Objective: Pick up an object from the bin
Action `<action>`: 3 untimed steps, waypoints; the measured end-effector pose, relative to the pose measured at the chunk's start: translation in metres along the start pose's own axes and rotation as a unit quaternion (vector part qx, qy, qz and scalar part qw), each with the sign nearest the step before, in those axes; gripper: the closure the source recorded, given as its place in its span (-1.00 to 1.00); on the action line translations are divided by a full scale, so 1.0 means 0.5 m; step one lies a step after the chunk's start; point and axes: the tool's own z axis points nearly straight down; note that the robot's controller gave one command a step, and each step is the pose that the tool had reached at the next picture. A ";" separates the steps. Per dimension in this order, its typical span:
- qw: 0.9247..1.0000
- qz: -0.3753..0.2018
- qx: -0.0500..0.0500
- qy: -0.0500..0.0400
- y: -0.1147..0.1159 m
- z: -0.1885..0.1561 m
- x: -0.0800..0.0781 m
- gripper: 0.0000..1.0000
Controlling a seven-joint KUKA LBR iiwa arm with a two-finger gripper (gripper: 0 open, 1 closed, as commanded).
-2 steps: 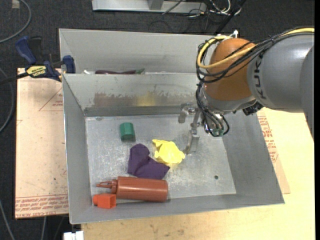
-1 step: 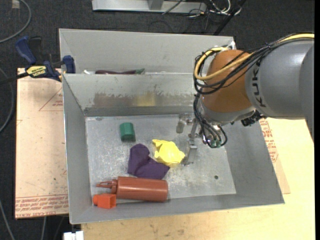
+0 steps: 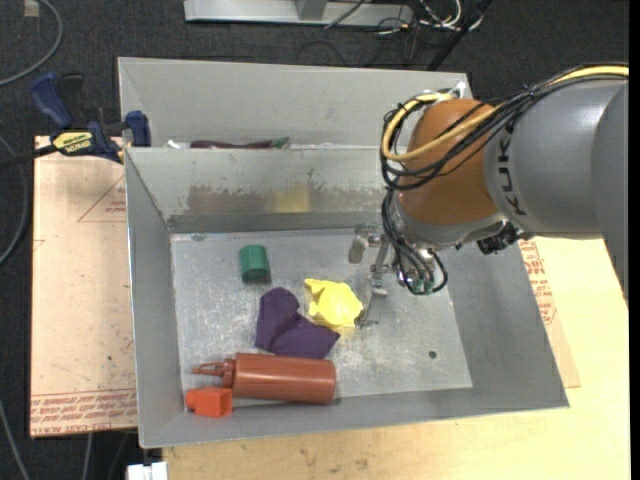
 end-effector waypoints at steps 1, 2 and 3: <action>0.995 0.096 0.001 0.003 0.017 0.088 0.006 -1.00; 1.000 0.028 0.000 -0.001 0.028 0.126 0.005 1.00; 1.000 0.028 0.000 -0.001 0.028 0.126 0.005 1.00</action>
Offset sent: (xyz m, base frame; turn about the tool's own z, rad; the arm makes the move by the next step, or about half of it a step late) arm -0.0018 0.0140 -0.0638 0.0567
